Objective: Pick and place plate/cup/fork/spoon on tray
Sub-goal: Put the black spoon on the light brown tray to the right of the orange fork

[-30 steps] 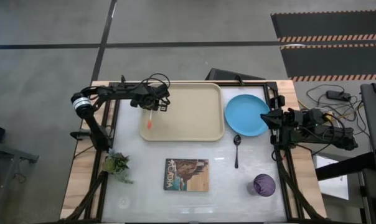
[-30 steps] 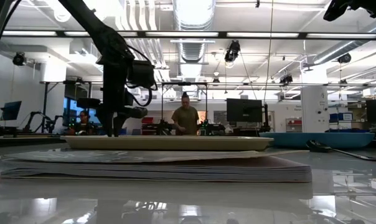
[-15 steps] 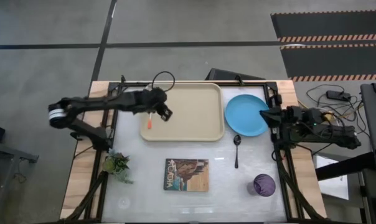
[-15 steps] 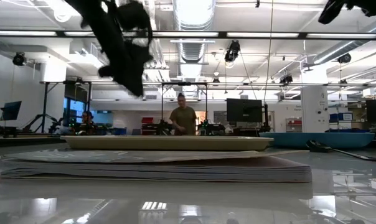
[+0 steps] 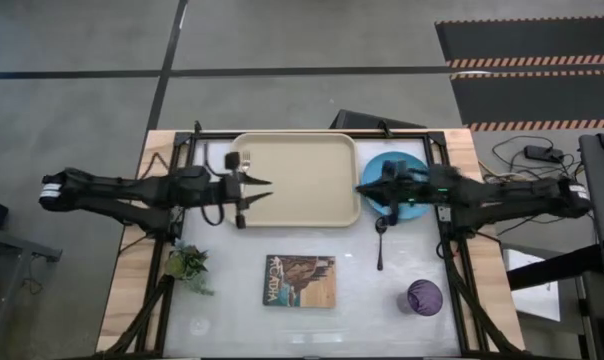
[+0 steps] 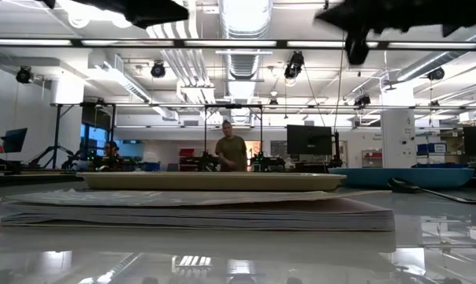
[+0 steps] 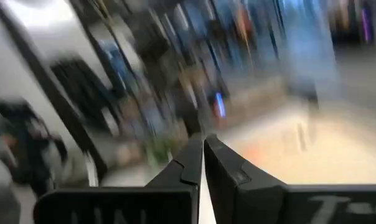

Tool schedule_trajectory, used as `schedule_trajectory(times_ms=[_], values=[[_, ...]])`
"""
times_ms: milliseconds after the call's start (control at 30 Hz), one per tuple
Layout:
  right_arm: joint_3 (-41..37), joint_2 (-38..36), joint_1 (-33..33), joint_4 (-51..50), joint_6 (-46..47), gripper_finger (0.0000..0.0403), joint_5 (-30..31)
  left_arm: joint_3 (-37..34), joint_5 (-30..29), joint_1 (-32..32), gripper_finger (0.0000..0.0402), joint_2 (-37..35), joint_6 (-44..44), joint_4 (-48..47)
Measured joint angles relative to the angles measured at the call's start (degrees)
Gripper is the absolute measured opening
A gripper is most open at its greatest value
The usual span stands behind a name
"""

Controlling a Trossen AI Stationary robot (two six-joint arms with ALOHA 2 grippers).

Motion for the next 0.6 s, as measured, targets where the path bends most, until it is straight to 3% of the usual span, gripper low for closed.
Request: schedule_trajectory(times_ms=[267,367,467,600], values=[[16.71,11.16,1.01,-54.4,21.41,0.0009,-0.24,-4.64,-1.57,0.26,0.009,-7.59,1.39,0.62],[19.78,14.69,2.69,-69.0,28.29,0.0009,-0.94,-5.8,-1.57,0.26,0.009,-8.76,1.41,0.84],[20.92,16.71,3.83,-76.07,32.07,0.0009,-3.07,-6.96,-1.61,0.26,0.009,-9.56,1.79,0.7],[19.31,18.59,4.35,-76.35,34.63,0.0009,-3.47,-7.95,-1.66,0.26,0.009,-9.7,4.0,0.69]])
